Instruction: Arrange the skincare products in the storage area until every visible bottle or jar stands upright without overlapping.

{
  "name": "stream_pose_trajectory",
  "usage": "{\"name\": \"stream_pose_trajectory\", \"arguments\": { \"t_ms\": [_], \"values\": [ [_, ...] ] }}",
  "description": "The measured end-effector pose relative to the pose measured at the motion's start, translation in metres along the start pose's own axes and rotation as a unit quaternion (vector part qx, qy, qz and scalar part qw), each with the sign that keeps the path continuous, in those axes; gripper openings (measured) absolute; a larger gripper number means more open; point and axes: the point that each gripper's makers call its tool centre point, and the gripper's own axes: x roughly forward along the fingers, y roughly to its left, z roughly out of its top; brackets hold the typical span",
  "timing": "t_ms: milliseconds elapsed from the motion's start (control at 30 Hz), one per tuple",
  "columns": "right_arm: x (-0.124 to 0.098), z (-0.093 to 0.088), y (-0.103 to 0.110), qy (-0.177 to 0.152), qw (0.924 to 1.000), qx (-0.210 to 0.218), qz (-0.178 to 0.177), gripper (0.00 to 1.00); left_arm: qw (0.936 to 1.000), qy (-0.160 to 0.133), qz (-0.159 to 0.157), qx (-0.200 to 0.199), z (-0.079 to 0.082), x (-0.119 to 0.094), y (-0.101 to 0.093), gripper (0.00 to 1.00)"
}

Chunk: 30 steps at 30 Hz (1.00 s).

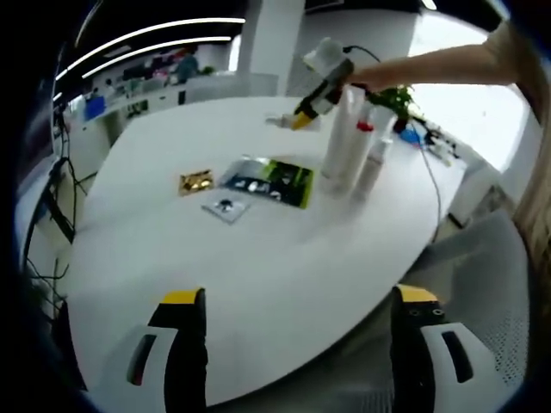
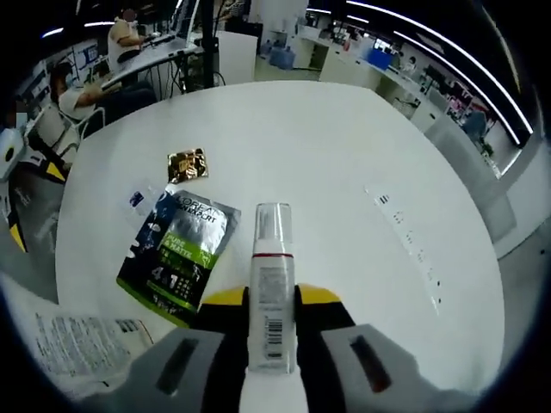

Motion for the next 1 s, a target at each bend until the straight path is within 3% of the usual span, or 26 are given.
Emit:
{"name": "stream_pose_trajectory", "arguments": {
  "t_ms": [200, 367, 400, 433, 467, 567, 700, 933, 1000],
  "values": [
    [-0.023, 0.007, -0.004, -0.034, 0.9991, 0.005, -0.023, 0.19, 1.0, -0.005, -0.003, 0.0, 0.003, -0.001, -0.001, 0.85],
    [-0.046, 0.014, -0.009, -0.074, 0.9957, 0.036, -0.043, 0.19, 0.9999, -0.008, -0.007, 0.003, 0.003, -0.001, -0.003, 0.85],
    [-0.051, 0.018, -0.009, -0.089, 0.9933, 0.058, -0.045, 0.19, 0.9999, -0.008, -0.008, 0.002, 0.003, -0.001, -0.003, 0.84],
    [-0.057, 0.022, -0.008, -0.106, 0.9903, 0.078, -0.044, 0.19, 0.9999, -0.009, -0.011, -0.001, 0.004, -0.002, -0.004, 0.84],
    [-0.068, 0.033, -0.007, -0.147, 0.9827, 0.105, -0.041, 0.19, 0.9998, -0.014, -0.014, -0.008, 0.005, -0.003, -0.004, 0.84],
    [-0.095, 0.045, -0.003, -0.204, 0.9667, 0.15, -0.04, 0.19, 0.9996, -0.018, -0.019, -0.011, 0.006, -0.003, -0.006, 0.84],
    [-0.123, 0.054, 0.004, -0.249, 0.9511, 0.179, -0.036, 0.19, 0.9995, -0.019, -0.024, -0.006, 0.007, -0.004, -0.009, 0.84],
    [-0.164, 0.059, 0.024, -0.325, 0.9135, 0.244, -0.014, 0.19, 0.999, -0.025, -0.035, -0.015, 0.011, -0.006, -0.015, 0.85],
    [-0.171, 0.057, 0.03, -0.333, 0.9106, 0.244, -0.016, 0.19, 0.9989, -0.027, -0.033, -0.018, 0.013, -0.007, -0.013, 0.85]
  ]
}}
